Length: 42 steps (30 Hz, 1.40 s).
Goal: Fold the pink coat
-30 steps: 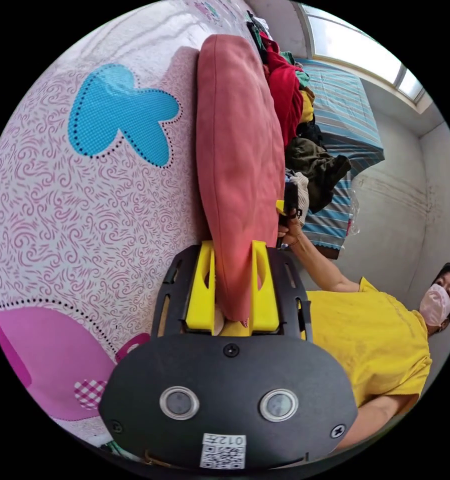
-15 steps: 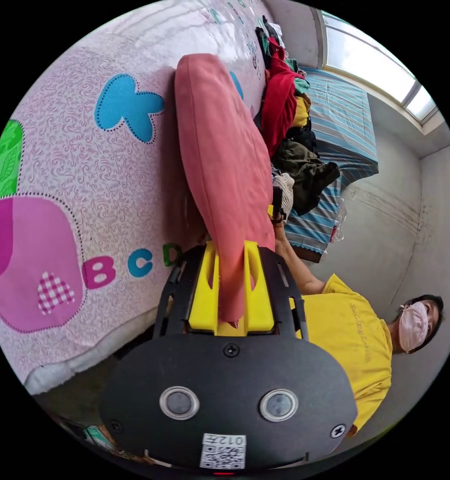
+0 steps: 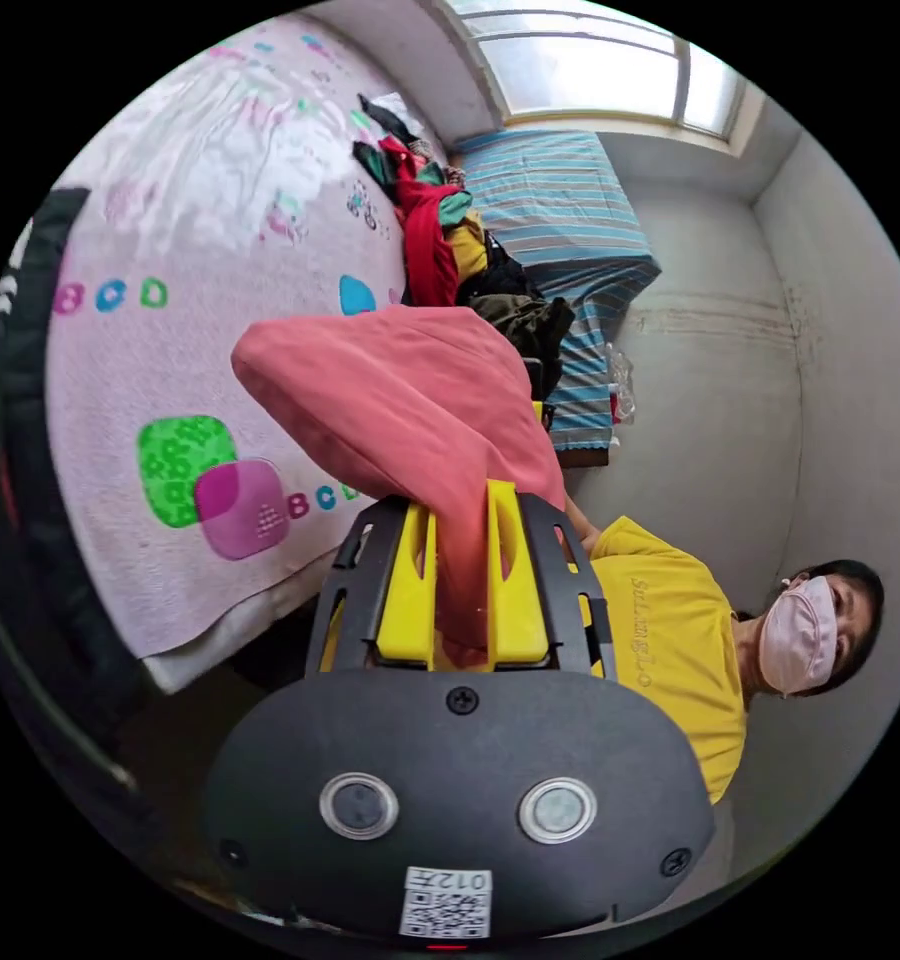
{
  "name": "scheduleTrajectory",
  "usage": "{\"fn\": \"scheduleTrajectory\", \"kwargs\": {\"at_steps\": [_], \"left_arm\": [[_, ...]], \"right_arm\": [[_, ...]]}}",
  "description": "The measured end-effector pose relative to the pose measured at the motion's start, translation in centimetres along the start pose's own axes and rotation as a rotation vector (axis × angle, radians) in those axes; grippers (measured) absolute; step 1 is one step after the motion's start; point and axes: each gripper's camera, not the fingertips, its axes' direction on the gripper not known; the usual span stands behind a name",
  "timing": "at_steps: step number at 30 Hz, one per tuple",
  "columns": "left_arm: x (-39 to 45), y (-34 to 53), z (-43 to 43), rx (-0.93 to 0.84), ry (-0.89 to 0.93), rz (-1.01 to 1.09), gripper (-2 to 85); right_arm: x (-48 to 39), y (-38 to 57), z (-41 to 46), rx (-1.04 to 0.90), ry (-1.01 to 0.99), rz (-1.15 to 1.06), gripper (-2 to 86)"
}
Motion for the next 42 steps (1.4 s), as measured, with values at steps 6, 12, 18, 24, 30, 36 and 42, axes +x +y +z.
{"fn": "scheduleTrajectory", "kwargs": {"at_steps": [6,12,18,24,30,36,42], "left_arm": [[6.8,2.9,-22.6,0.029,-0.294,0.171,10.0],[3.2,7.0,-39.0,-0.034,-0.432,0.047,9.0],[-16.9,11.3,-44.4,-0.163,-0.538,-0.479,7.8],[-17.7,13.1,-47.3,-0.174,-0.555,-0.406,6.5],[-12.2,14.5,-49.7,-0.227,-0.943,-0.393,2.8],[-8.6,19.5,-49.3,-0.075,-0.988,-0.355,0.5],[-10.3,22.6,-48.1,0.044,-0.844,-0.344,0.3]], "right_arm": [[-0.8,-6.5,14.4,0.001,-0.063,-0.252,0.5],[8.2,-8.2,28.6,0.086,-0.127,-0.112,1.3],[27.7,-5.6,39.7,0.097,-0.017,0.41,2.2],[32.5,-7.2,41.4,0.044,0.037,0.325,3.3],[37.2,-8.6,43.6,0.011,0.073,0.335,5.9],[41.9,-9.7,44.6,-0.045,0.037,0.354,8.9],[42.9,-11.5,47.3,-0.387,0.327,-0.052,11.6]]}}
